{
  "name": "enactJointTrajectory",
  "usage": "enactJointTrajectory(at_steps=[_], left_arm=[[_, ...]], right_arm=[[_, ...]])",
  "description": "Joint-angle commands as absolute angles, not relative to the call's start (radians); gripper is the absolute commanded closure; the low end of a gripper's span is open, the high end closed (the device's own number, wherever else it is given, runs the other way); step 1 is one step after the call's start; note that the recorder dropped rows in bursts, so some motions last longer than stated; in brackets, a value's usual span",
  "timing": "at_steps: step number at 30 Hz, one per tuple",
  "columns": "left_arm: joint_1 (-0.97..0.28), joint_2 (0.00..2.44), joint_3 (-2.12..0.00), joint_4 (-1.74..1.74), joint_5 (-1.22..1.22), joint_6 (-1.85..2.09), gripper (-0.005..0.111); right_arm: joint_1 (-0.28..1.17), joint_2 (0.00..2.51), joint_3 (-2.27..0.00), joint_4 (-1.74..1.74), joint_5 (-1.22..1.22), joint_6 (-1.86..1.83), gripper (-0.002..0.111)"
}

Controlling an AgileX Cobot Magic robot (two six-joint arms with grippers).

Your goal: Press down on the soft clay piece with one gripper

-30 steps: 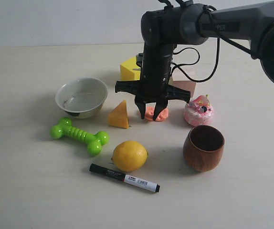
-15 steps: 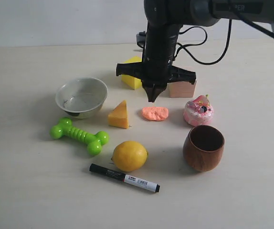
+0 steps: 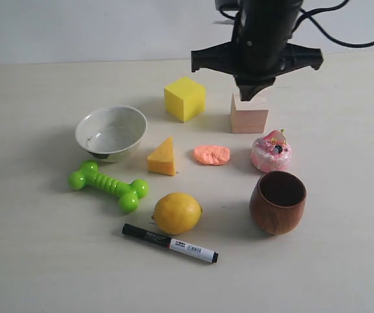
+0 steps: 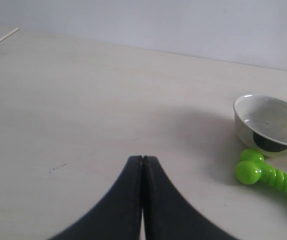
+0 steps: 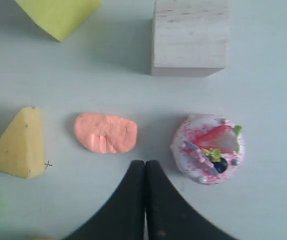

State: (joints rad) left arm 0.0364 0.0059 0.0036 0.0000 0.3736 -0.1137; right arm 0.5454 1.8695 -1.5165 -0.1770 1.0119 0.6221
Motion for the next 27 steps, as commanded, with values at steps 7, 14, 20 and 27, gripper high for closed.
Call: enactJointTrajectory(at_steps=[7, 14, 20, 27], left_arm=[[0.031, 0.0, 0.0, -0.009, 0.363, -0.122, 0.107], [0.031, 0.0, 0.0, -0.009, 0.363, -0.122, 0.107], [0.031, 0.0, 0.0, -0.009, 0.363, -0.122, 0.107], [0.031, 0.0, 0.0, -0.009, 0.363, -0.122, 0.107]], right_arm=[[0.547, 1.499, -1.221, -0.423, 1.049, 0.663, 0.108], [0.547, 1.401, -1.221, -0.55, 1.038, 0.661, 0.108], [0.547, 1.391, -1.221, -0.6, 1.029, 0.654, 0.108], [0.539, 1.371, -1.221, -0.681, 1.026, 0.655, 0.108]])
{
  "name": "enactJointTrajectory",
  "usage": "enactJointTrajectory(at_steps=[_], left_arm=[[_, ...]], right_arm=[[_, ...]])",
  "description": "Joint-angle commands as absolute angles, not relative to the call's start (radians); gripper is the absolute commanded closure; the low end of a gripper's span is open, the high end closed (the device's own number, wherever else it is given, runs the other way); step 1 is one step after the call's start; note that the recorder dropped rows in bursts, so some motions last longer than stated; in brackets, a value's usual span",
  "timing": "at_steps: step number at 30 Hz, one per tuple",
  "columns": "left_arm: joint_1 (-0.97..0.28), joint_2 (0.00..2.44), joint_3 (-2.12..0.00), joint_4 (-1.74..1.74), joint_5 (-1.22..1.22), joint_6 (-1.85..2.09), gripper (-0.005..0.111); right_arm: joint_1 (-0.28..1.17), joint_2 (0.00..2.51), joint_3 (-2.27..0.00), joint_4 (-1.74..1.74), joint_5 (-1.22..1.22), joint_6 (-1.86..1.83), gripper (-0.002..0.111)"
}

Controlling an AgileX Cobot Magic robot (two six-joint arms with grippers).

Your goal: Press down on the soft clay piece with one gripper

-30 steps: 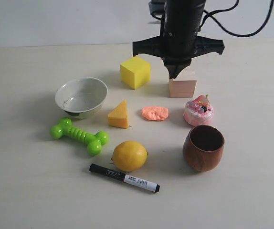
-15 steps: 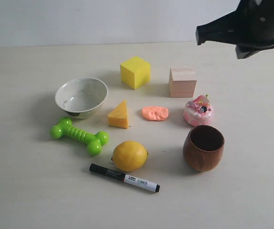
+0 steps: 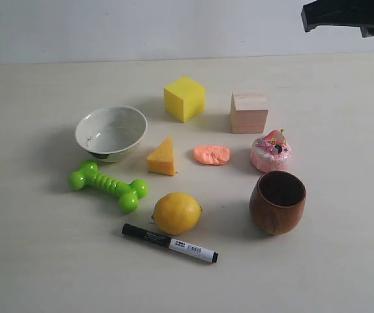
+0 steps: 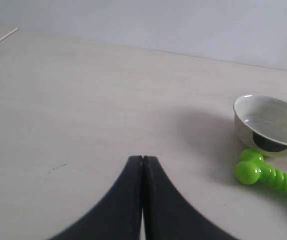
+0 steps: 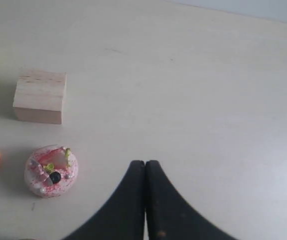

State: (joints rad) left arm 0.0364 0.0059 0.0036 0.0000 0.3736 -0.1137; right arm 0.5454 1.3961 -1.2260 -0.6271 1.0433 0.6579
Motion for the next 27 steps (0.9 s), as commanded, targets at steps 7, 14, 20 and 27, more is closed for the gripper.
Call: enactJointTrajectory(at_steps=[7, 14, 20, 27], left_arm=[[0.031, 0.0, 0.0, -0.009, 0.363, -0.122, 0.107], [0.031, 0.0, 0.0, -0.009, 0.363, -0.122, 0.107], [0.031, 0.0, 0.0, -0.009, 0.363, -0.122, 0.107], [0.031, 0.0, 0.0, -0.009, 0.363, -0.122, 0.107]], right_arm=[[0.359, 1.211, -1.147, -0.532, 0.764, 0.552, 0.108], [0.128, 0.988, -0.934, -0.422, 0.625, 0.467, 0.108], [-0.062, 0.757, -0.735, -0.387, 0.568, 0.443, 0.108], [-0.145, 0.474, -0.49, -0.292, 0.44, 0.382, 0.108]])
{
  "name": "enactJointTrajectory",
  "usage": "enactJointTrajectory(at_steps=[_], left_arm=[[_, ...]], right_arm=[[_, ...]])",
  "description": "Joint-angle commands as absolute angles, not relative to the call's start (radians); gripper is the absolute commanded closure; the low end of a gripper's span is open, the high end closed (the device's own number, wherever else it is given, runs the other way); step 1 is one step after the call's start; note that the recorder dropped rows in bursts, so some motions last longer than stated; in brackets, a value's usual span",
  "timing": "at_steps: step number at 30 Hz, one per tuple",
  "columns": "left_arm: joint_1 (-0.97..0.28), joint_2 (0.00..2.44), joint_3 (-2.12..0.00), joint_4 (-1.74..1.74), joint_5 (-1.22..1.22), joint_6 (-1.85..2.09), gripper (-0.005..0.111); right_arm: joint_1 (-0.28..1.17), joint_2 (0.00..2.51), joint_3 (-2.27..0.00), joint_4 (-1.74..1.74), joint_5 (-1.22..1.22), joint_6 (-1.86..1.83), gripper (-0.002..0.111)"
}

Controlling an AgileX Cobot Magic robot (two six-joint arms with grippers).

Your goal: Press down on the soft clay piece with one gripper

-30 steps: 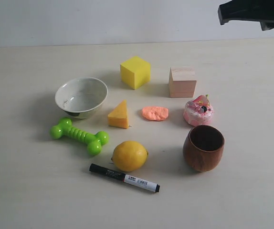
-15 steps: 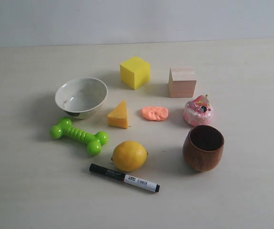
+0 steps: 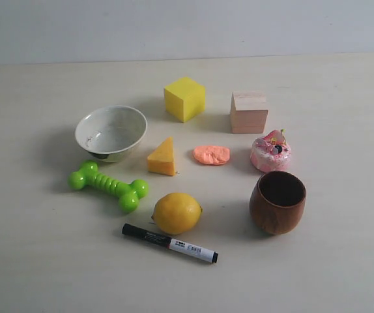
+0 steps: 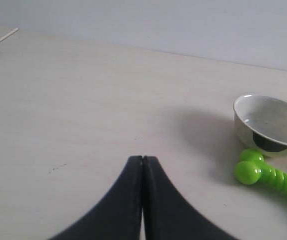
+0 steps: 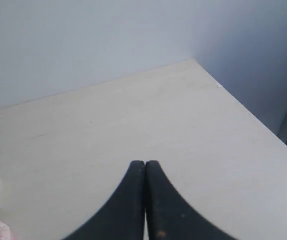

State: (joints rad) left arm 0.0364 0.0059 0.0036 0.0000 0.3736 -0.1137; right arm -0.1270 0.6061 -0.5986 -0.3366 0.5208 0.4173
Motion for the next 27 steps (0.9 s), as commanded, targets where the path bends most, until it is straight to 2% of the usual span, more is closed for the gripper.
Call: enactJointTrajectory(at_steps=[1, 12, 18, 24, 27], left_arm=[[0.031, 0.0, 0.0, -0.009, 0.363, -0.122, 0.107], [0.031, 0.0, 0.0, -0.009, 0.363, -0.122, 0.107], [0.031, 0.0, 0.0, -0.009, 0.363, -0.122, 0.107], [0.031, 0.0, 0.0, -0.009, 0.363, -0.122, 0.107], [0.031, 0.0, 0.0, -0.009, 0.363, -0.122, 0.107]], right_arm=[[-0.145, 0.441, -0.461, -0.288, 0.425, 0.382, 0.108], [-0.145, 0.335, -0.24, -0.235, 0.194, 0.382, 0.108], [-0.145, 0.287, -0.169, -0.198, 0.151, 0.352, 0.108], [-0.145, 0.198, -0.126, 0.193, 0.152, -0.111, 0.108], [-0.145, 0.16, -0.098, 0.2, 0.155, -0.136, 0.108]])
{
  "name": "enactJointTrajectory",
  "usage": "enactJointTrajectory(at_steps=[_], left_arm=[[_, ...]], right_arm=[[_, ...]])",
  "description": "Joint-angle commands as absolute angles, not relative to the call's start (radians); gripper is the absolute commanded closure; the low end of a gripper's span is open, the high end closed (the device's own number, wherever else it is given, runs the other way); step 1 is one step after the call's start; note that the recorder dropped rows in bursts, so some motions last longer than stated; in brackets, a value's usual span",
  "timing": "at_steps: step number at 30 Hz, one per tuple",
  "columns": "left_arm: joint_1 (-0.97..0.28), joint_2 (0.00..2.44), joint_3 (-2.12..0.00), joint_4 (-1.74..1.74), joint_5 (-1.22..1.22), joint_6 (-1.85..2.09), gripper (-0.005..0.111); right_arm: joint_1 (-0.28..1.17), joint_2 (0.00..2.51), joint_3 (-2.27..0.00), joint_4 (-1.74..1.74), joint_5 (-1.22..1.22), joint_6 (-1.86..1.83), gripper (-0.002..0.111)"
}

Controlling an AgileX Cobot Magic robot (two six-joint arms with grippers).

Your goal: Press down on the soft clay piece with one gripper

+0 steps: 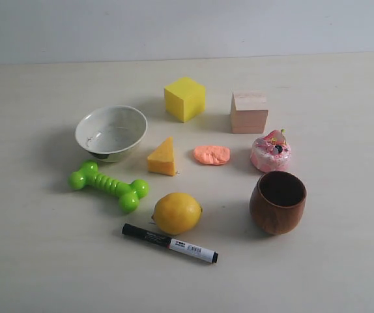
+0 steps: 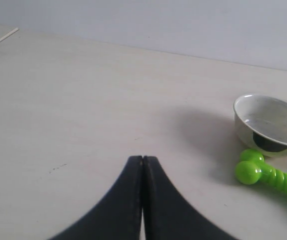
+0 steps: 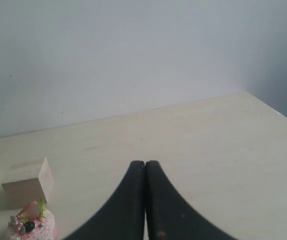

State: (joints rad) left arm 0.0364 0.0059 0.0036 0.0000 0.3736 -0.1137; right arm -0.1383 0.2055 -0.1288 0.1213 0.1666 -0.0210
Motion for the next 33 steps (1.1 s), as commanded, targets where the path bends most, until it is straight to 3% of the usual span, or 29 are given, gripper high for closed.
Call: enactJointTrajectory(at_steps=[1, 16, 33], left_arm=[[0.031, 0.0, 0.0, -0.009, 0.363, -0.122, 0.107], [0.031, 0.0, 0.0, -0.009, 0.363, -0.122, 0.107], [0.031, 0.0, 0.0, -0.009, 0.363, -0.122, 0.107]], right_arm=[[-0.145, 0.148, -0.088, 0.195, 0.158, -0.13, 0.108], [-0.145, 0.003, 0.0, 0.096, 0.238, -0.015, 0.108], [-0.145, 0.0, 0.0, 0.116, 0.334, -0.083, 0.108]])
